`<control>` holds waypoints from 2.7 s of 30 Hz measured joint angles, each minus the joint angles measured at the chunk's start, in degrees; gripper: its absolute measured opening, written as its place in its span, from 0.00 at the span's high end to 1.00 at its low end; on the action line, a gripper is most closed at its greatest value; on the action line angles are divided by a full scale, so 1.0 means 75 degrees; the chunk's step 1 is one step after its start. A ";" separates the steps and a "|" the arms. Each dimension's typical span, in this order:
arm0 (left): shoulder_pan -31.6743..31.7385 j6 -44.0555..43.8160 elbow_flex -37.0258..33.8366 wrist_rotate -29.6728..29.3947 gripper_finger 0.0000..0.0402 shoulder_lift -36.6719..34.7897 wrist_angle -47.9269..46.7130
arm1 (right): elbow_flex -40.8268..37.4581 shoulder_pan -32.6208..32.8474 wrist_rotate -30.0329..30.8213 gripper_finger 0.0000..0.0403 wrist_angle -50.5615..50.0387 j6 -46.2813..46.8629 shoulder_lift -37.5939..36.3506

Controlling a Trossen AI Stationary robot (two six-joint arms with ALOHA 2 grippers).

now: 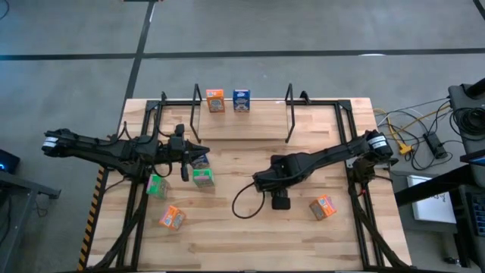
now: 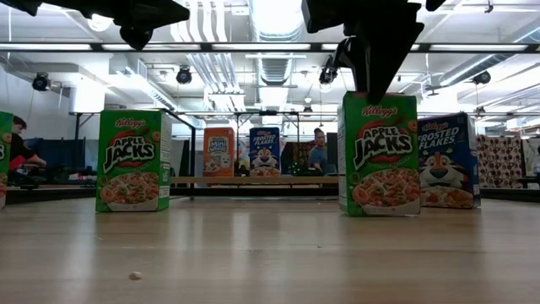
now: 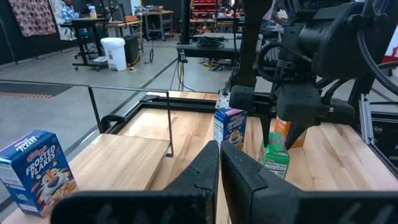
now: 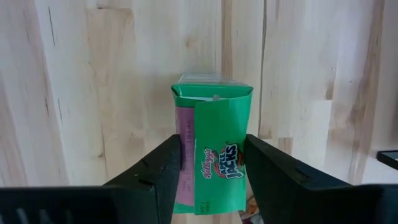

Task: Stack cereal on shelf
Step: Put the right green cereal box on the shelf

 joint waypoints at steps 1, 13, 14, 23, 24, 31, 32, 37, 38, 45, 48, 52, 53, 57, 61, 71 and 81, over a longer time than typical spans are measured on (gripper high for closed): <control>0.0000 0.0001 -0.0001 0.0000 1.00 0.0000 0.0000 | 0.0000 -0.0007 -0.0014 0.60 -0.0020 -0.0003 -0.0012; 0.0000 0.0001 -0.0001 0.0000 1.00 0.0000 0.0055 | 0.0937 -0.0318 -0.0011 0.63 -0.0479 -0.0466 -0.0034; 0.0000 0.0001 -0.0001 0.0000 1.00 0.0000 0.0052 | 0.1093 -0.0370 0.0005 0.63 -0.0534 -0.0575 -0.0034; 0.0000 0.0001 -0.0001 0.0000 1.00 0.0000 0.0168 | 0.2615 -0.1483 0.0012 0.63 -0.0798 -0.1719 -0.0034; 0.0000 0.0001 0.0000 0.0000 1.00 0.0000 0.0169 | 0.2753 -0.1657 0.0015 0.63 -0.0823 -0.1838 -0.0034; 0.0000 0.0059 -0.0001 0.0000 1.00 0.0000 0.0166 | 0.3368 -0.2981 0.0026 0.63 -0.1026 -0.3007 -0.0037; 0.0000 0.0061 -0.0001 0.0000 1.00 0.0000 0.0167 | 0.3381 -0.3175 0.0026 0.63 -0.1019 -0.3198 -0.0037; 0.0000 0.0059 -0.0001 0.0000 1.00 0.0000 0.0168 | 0.3326 -0.4174 0.0035 0.63 -0.1014 -0.4200 -0.0037; 0.0000 0.0062 -0.0001 0.0000 1.00 0.0000 0.0166 | 0.3297 -0.4373 0.0038 0.63 -0.0997 -0.4415 -0.0037; 0.0000 0.0059 -0.0001 0.0000 1.00 0.0000 0.0166 | 0.3261 -0.5536 0.0032 0.63 -0.0525 -0.5678 0.0277; 0.0000 0.0060 -0.0001 -0.0003 1.00 0.0000 0.0166 | 0.3255 -0.5897 0.0035 0.63 -0.0451 -0.6099 0.0558; 0.0000 0.0059 -0.0001 -0.0001 1.00 0.0000 0.0166 | 0.3255 -0.6261 0.0015 0.63 -0.0375 -0.6405 0.0881; 0.0000 0.0059 -0.0001 -0.0002 1.00 0.0000 0.0163 | 0.3255 -0.6342 0.0012 0.63 -0.0381 -0.6470 0.0940; 0.0000 0.0059 0.0000 -0.0002 1.00 0.0000 0.0153 | 0.3289 -0.6615 0.0048 0.63 -0.0435 -0.6765 0.1079; 0.0000 0.0059 -0.0001 -0.0003 1.00 0.0000 0.0094 | 0.3477 -0.6711 0.0010 0.63 -0.0404 -0.6980 0.1185; 0.0000 0.0059 -0.0001 -0.0003 1.00 0.0000 0.0076 | 0.3519 -0.6691 -0.0048 0.63 -0.0530 -0.6995 0.1639; 0.0000 0.0059 -0.0001 -0.0002 1.00 0.0000 0.0070 | 0.3532 -0.6691 0.0003 0.63 -0.0529 -0.6907 0.1700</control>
